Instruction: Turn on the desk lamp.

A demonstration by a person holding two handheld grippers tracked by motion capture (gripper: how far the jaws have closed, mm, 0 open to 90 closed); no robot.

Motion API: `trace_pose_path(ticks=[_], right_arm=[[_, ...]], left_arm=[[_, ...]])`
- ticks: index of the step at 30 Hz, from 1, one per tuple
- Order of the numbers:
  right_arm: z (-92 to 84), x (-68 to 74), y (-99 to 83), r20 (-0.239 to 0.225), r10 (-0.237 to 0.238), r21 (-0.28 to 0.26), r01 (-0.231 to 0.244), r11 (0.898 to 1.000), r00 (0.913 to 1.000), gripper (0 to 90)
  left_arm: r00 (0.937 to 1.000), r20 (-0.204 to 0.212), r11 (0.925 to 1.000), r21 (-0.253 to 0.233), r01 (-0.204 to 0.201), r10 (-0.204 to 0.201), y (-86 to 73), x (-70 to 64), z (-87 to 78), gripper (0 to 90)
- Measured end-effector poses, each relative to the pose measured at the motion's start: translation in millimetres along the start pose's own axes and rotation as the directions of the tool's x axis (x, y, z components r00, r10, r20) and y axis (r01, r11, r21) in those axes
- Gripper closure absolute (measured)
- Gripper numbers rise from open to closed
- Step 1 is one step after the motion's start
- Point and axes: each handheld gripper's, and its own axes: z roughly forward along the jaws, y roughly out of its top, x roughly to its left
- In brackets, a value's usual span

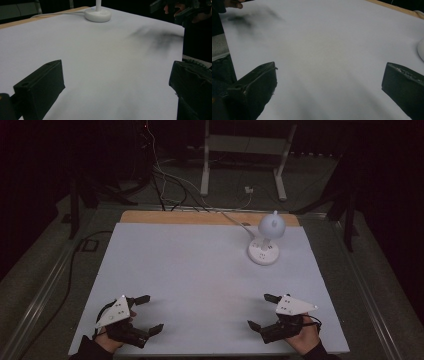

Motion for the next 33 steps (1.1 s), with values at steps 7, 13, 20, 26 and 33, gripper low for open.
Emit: trace_pose_path(ticks=[7, 13, 20, 26, 33], right_arm=[[-1.7, -4.8, 11.1, -0.008, 0.018, -0.020, -0.018, 1.000, 0.9998, 0.0], [-0.3, -8.5, 19.3, -0.004, 0.019, -0.022, -0.019, 1.000, 0.9998, 0.0], [1.2, -14.1, 30.4, 0.004, 0.009, -0.032, -0.009, 0.999, 1.0000, 0.0], [1.5, -21.6, 37.9, 0.014, 0.015, -0.038, -0.014, 0.999, 0.9998, 0.6], [3.7, -31.3, 43.4, 0.027, 0.023, -0.036, -0.022, 0.999, 0.9994, 0.6]], left_arm=[[1.0000, 0.000, 1.0000, 0.002, 0.001, -0.001, -0.4, -0.2, 0.2, 0.5], [1.0000, 0.001, 1.0000, 0.002, 0.003, -0.003, -0.2, 0.1, 0.0, 0.5], [1.0000, 0.003, 1.0000, 0.005, 0.002, -0.002, -0.3, 0.1, -0.2, 0.5], [1.0000, 0.003, 1.0000, 0.003, 0.003, -0.003, -0.3, 0.0, -0.3, 0.5], [1.0000, 0.003, 1.0000, -0.002, 0.003, -0.003, 0.0, 0.0, -0.5, 0.5]])
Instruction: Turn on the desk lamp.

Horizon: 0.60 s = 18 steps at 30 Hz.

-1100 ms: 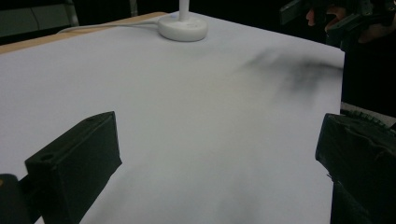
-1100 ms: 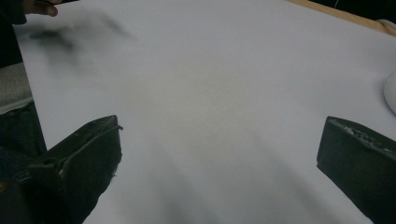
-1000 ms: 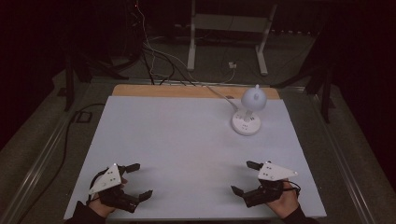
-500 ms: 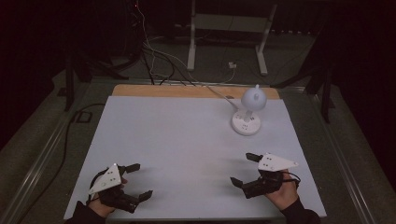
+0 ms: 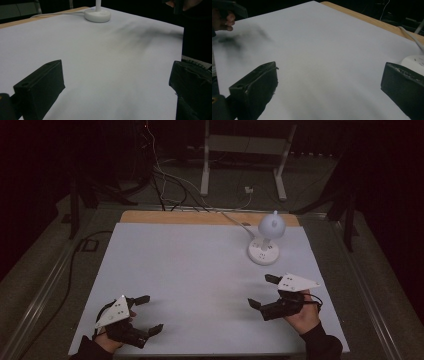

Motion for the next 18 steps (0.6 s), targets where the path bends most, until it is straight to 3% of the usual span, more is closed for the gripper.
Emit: trace_pose_path(ticks=[13, 18], right_arm=[[-1.2, -30.1, 18.6, 0.052, 0.033, -0.041, -0.031, 0.999, 0.9981, 0.6], [-0.2, -42.3, 24.7, 0.074, 0.039, -0.032, -0.037, 0.999, 0.9965, 0.6]], left_arm=[[1.0000, -0.001, 1.0000, -0.002, 0.005, -0.005, -0.3, 0.1, 0.0, 0.5], [1.0000, 0.000, 1.0000, -0.003, 0.005, -0.005, -0.2, 0.2, -0.2, 0.5]])
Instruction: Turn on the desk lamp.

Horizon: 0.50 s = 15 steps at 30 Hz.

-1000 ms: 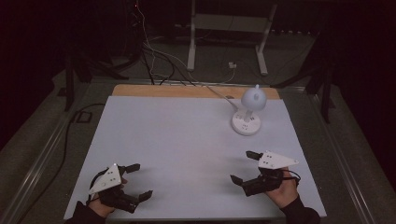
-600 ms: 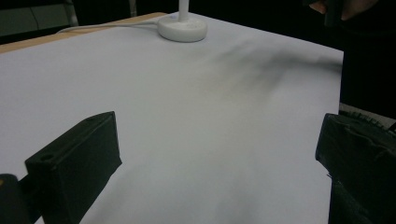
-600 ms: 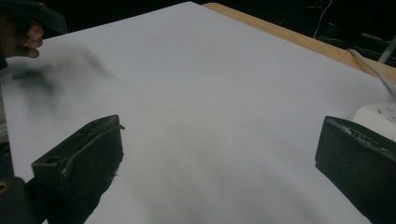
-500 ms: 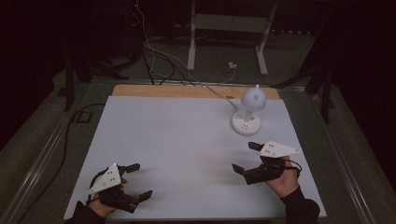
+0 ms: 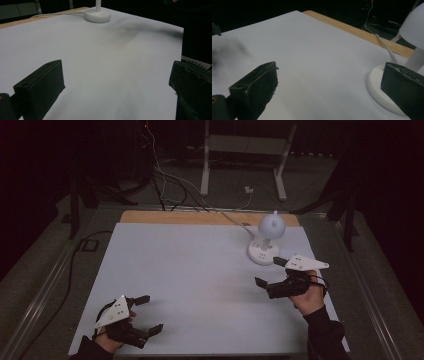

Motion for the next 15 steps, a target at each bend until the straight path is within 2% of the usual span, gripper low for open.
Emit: trace_pose_path(ticks=[8, 13, 15], right_arm=[[9.7, -21.2, 4.4, 0.045, 0.022, 0.021, -0.023, 1.000, 0.9987, 0.6], [16.4, -34.3, 3.5, 0.074, 0.043, 0.028, -0.046, 0.999, 0.9963, 0.6], [20.4, -43.7, 2.2, 0.093, 0.064, 0.025, -0.066, 0.997, 0.9937, 0.6]], left_arm=[[1.0000, 0.001, 1.0000, 0.001, 0.001, -0.001, -0.3, 0.1, -0.1, 0.5], [1.0000, 0.001, 1.0000, -0.003, 0.005, -0.005, -0.2, 0.5, -0.3, 0.5], [1.0000, 0.001, 1.0000, 0.000, 0.002, -0.002, -0.4, 0.3, -0.3, 0.4]])
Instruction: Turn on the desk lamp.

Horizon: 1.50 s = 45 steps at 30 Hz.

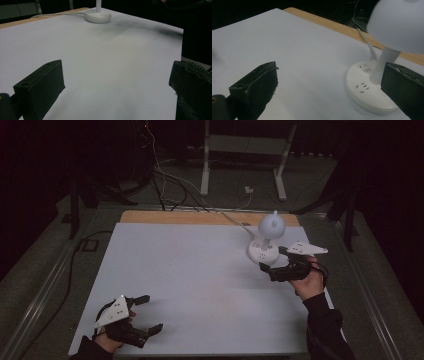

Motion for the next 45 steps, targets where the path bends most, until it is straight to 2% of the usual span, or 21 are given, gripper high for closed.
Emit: trace_pose_path(ticks=[6, 16, 19, 23, 28, 32, 35, 38, 40, 42, 44, 45], right_arm=[[10.4, -15.4, -4.0, 0.041, 0.026, 0.015, -0.026, 1.000, 0.9988, 0.6], [26.9, -34.2, -7.5, 0.078, 0.066, 0.036, -0.069, 0.997, 0.9947, 0.7], [32.6, -39.8, -7.9, 0.102, 0.064, 0.055, -0.070, 0.996, 0.9927, 3.7], [39.9, -46.4, -10.6, 0.110, 0.098, 0.070, -0.106, 0.992, 0.9891, 7.1], [46.2, -53.3, -14.1, 0.128, 0.129, 0.094, -0.141, 0.986, 0.9834, 16.2], [49.0, -58.0, -17.0, 0.163, 0.124, 0.105, -0.142, 0.984, 0.9789, 22.5], [50.8, -60.6, -19.1, 0.189, 0.147, 0.096, -0.168, 0.981, 0.9709, 23.8], [52.4, -61.5, -20.7, 0.212, 0.139, 0.092, -0.161, 0.983, 0.9673, 25.1], [54.3, -63.3, -22.6, 0.247, 0.162, 0.082, -0.187, 0.979, 0.9554, 26.6], [55.4, -64.9, -23.2, 0.266, 0.177, 0.080, -0.205, 0.976, 0.9474, 29.9], [55.7, -65.9, -23.2, 0.282, 0.203, 0.085, -0.236, 0.968, 0.9375, 36.7], [55.7, -65.8, -23.5, 0.291, 0.203, 0.083, -0.236, 0.968, 0.9349, 39.0]], left_arm=[[1.0000, 0.001, 1.0000, 0.000, 0.002, -0.002, -0.1, 0.1, -0.1, 0.5], [1.0000, 0.003, 1.0000, -0.004, 0.008, -0.008, -0.1, 0.4, 0.1, 0.4], [1.0000, 0.006, 1.0000, -0.001, 0.008, -0.007, -0.2, 0.5, 0.4, 0.5], [0.9999, 0.006, 1.0000, 0.000, 0.009, -0.009, -0.3, 0.3, 0.3, 0.5], [0.9999, 0.008, 0.9999, -0.002, 0.011, -0.011, -0.4, 0.5, 0.1, 0.5], [0.9999, 0.010, 0.9999, -0.005, 0.014, -0.014, -0.3, 0.6, 0.2, 0.4], [0.9999, 0.010, 0.9999, 0.000, 0.012, -0.012, -0.4, 0.5, 0.3, 0.5], [0.9998, 0.012, 0.9999, -0.003, 0.015, -0.015, -0.2, 0.7, 0.4, 0.5], [0.9998, 0.012, 0.9999, 0.002, 0.015, -0.015, -0.5, 0.8, 0.4, 0.5], [0.9998, 0.012, 0.9999, 0.005, 0.015, -0.015, -0.4, 0.8, 0.4, 0.5], [0.9997, 0.013, 0.9998, -0.001, 0.019, -0.019, -0.3, 0.9, 0.5, 0.5], [0.9998, 0.012, 0.9998, 0.003, 0.018, -0.018, -0.5, 0.8, 0.4, 0.5]])
